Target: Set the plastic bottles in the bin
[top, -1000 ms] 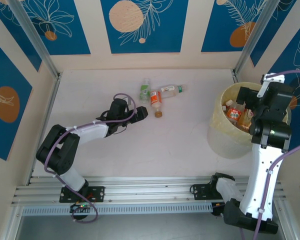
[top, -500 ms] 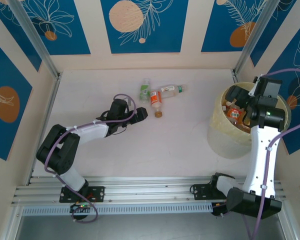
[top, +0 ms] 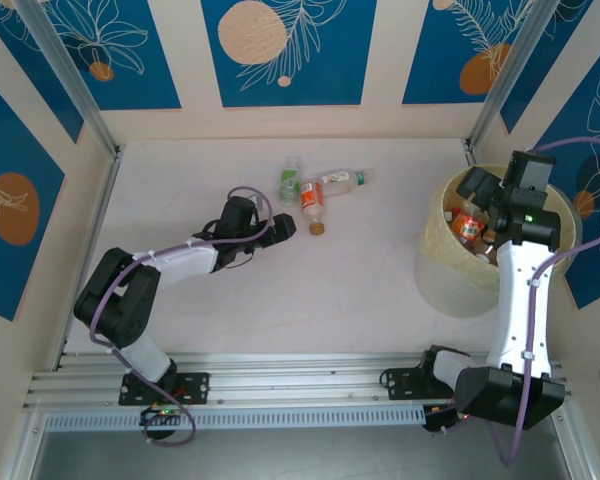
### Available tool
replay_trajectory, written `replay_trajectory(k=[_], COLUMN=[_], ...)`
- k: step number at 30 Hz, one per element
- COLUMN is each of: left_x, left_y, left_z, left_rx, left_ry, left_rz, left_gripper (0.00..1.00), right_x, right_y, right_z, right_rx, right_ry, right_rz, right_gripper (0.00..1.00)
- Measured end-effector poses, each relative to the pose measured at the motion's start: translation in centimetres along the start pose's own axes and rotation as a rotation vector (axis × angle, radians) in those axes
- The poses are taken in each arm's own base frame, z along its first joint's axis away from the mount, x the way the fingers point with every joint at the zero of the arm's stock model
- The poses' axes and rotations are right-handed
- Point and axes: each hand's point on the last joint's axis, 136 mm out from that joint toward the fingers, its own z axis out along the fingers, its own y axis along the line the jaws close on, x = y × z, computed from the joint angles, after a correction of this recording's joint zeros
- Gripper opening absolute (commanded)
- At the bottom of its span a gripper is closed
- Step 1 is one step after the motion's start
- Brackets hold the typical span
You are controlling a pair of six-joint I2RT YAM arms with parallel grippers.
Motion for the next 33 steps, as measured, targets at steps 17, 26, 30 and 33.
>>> replay_trajectory(k=[17, 26, 30, 33], left_x=[-2.0, -2.7, -3.9, -5.1], left_y=[-0.4, -0.6, -1.8, -3.2], left_z=[0.6, 3.3, 4.5, 5.4], left_rx=[-0.048, -0.095, -0.103, -0.131], left_ry=[-0.036, 0.011, 0.027, 0.026], left_rz=[0.018, 0.054, 0.106, 0.150], left_gripper=[1.00, 1.00, 1.00, 1.00], right_x=[-0.8, 2.4, 3.8, 4.8], right_y=[8.6, 12.9, 14.5, 15.2], right_z=[-17.3, -18.3, -18.4, -18.1], right_rx=[-0.676, -0.990, -1.068, -1.088], right_ry=[-0.350, -0.222, -0.176, -0.151], right_rz=[-0.106, -0.164, -0.194, -0.206], right_gripper=[0.99, 1.00, 0.99, 0.99])
